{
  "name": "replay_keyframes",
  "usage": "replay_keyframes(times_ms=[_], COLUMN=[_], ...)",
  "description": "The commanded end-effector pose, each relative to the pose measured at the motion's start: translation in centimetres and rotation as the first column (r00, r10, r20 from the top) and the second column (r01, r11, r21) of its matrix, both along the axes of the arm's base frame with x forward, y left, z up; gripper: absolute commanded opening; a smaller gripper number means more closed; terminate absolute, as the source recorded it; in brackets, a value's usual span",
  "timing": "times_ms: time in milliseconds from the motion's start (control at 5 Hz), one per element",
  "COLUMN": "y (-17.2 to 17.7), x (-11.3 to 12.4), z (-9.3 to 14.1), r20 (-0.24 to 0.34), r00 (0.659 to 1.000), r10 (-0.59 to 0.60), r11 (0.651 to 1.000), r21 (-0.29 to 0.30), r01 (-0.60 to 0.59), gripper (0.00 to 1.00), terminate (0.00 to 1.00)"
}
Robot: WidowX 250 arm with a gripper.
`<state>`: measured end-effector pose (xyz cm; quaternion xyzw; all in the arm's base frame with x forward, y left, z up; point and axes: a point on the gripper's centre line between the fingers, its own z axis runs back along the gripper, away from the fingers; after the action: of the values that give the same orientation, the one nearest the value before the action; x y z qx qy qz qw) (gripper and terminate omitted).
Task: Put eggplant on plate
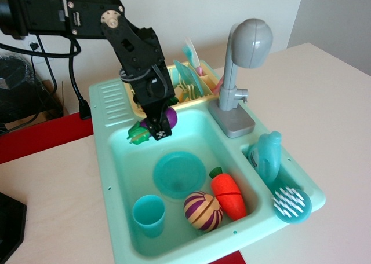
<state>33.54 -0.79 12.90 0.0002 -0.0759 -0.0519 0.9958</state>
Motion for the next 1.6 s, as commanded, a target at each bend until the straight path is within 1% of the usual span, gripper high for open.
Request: replay_keyframes(times_ms=[0, 200, 400, 600, 800, 1000, 1200, 1400], y=[-2.4, -2.8, -3.0, -2.8, -2.5, -3.8, -2.7, -1.7], x=[2.2, 2.1, 1.5, 0.9, 0.8, 0.7, 0.4, -0.2], z=[-0.6, -1.6, -3.0, -4.5, -5.5, -5.7, -3.8, -2.2], r20=[0.006, -0.016, -0.045, -0.073, -0.088, -0.104, -0.07, -0.039], r00=[0.998, 0.998, 0.996, 0.993, 0.991, 0.987, 0.996, 0.999], r10=[-0.063, -0.068, -0.074, -0.092, -0.104, -0.121, -0.047, -0.012], r11=[0.998, 0.998, 0.997, 0.996, 0.994, 0.992, 0.999, 0.999], r21=[-0.02, -0.017, -0.014, 0.003, 0.015, 0.008, -0.005, -0.039], r01=[0.063, 0.068, 0.073, 0.093, 0.105, 0.122, 0.047, 0.011], gripper=[0.0, 0.0, 0.0, 0.0, 0.0, 0.0, 1.0, 1.0], terminate=[0.0, 0.0, 0.0, 0.0, 0.0, 0.0, 0.0, 0.0])
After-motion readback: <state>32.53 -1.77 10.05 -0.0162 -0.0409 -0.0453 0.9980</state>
